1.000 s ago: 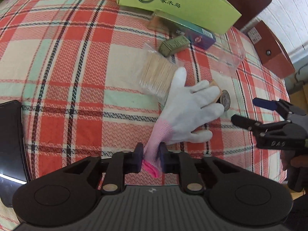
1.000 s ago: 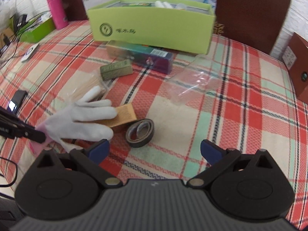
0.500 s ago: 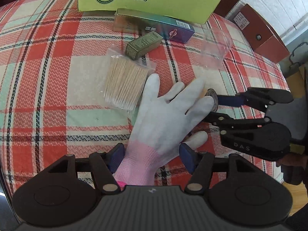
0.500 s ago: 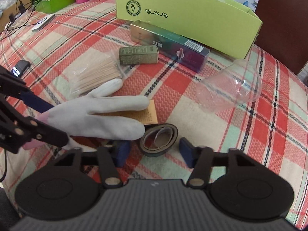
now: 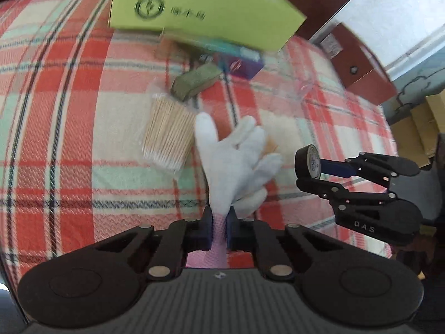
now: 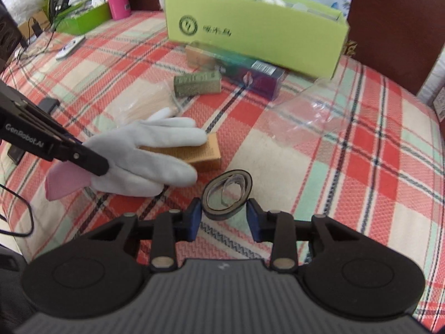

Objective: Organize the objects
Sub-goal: 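Carry the glove and black tape into the green box and release them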

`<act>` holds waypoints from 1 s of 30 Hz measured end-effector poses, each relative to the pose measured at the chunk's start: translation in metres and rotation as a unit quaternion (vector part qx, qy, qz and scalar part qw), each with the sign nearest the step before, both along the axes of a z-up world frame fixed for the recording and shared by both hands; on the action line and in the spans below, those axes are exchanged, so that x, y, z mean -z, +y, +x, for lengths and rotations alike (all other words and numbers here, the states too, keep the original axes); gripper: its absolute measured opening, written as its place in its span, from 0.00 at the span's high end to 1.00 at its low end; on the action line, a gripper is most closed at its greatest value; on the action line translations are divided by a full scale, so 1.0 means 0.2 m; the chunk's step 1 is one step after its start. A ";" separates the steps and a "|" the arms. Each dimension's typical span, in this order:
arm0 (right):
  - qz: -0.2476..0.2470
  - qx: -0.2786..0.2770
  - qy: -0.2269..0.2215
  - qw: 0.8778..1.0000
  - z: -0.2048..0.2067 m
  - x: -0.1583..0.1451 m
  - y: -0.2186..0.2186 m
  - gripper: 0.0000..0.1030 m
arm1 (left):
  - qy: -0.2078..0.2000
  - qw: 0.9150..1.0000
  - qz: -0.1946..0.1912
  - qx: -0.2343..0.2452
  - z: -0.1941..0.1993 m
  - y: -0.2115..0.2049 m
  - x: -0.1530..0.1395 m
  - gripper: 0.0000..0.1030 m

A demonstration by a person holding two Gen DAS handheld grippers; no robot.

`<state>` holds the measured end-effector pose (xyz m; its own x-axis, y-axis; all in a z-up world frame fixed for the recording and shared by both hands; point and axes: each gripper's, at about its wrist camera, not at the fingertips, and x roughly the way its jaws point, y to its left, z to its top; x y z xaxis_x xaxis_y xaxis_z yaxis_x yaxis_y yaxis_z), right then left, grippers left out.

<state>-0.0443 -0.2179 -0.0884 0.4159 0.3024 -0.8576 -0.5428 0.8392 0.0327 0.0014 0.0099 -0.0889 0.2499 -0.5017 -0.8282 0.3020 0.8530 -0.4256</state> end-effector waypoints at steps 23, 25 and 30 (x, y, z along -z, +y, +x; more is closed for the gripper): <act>0.083 0.019 -0.153 0.985 0.44 -0.52 0.01 0.67 | -0.176 0.977 -0.080 -0.091 0.49 -0.05 -0.69 0.93; 0.086 0.021 -0.162 0.983 0.50 -0.55 0.02 0.67 | -0.184 0.976 -0.076 -0.086 0.57 -0.07 -0.70 0.93; 0.089 0.028 -0.177 0.980 0.67 -0.57 0.05 0.67 | -0.195 0.977 -0.059 -0.058 0.78 -0.17 -0.71 0.93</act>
<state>0.0896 -0.2071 0.0247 0.6982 0.4023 -0.5921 -0.5003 0.8658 -0.0017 0.1567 -0.0251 0.0527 0.5960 -0.5370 -0.5970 0.3651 0.8434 -0.3942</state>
